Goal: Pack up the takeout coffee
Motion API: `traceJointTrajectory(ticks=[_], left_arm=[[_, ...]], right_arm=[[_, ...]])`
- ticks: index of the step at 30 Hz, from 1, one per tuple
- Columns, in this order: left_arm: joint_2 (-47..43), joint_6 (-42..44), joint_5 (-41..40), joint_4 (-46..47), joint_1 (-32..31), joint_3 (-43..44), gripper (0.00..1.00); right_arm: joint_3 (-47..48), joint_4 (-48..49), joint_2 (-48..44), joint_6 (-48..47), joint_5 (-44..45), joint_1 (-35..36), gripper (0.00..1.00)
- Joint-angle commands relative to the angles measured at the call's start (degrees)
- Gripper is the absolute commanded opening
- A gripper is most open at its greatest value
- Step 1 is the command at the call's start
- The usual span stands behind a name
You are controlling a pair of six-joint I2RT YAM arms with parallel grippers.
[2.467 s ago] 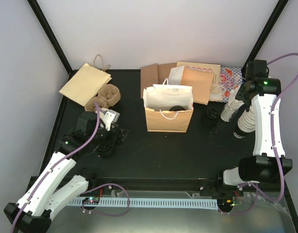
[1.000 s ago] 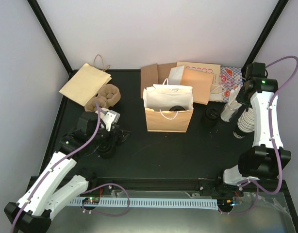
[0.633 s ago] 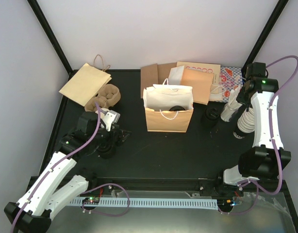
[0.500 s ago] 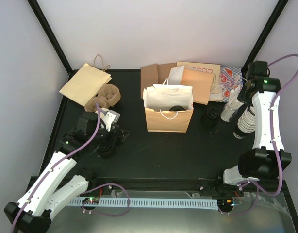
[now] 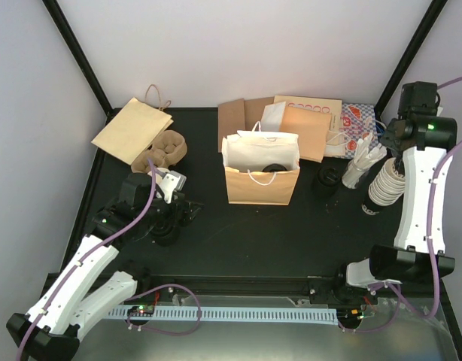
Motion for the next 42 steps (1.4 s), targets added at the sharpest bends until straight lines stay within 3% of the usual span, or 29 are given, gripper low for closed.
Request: traceJointTrajectory(ticks=[1,13,22,37,42], left_arm=[[0.08,-0.09,0.61,1.81,-0.25,0.15,0.88],[0.39,-0.09,0.61,1.72,-0.25,0.19,0.88],[0.85,-0.09,0.48,1.73,-0.19,0.19,0.88],[1.05,-0.22,-0.47,1.61,-0.21,0.18,0.88],[1.29,-0.23,-0.72,1.60,-0.29,0.23,0.88]], right_arm=[[5.21,-3.47,-1.39,0.39,0.88,-0.13,0.01],[13.84,-6.16,-3.37,-0.01,-6.06,0.19,0.01],[14.08,-6.78,-4.87,0.15,-14.00,7.16,0.01],[-0.51,-6.64,-10.37,4.18,-13.46,28.89,0.01],[-7.32,-5.33,-12.74,5.27,-13.65,33.01,0.01]])
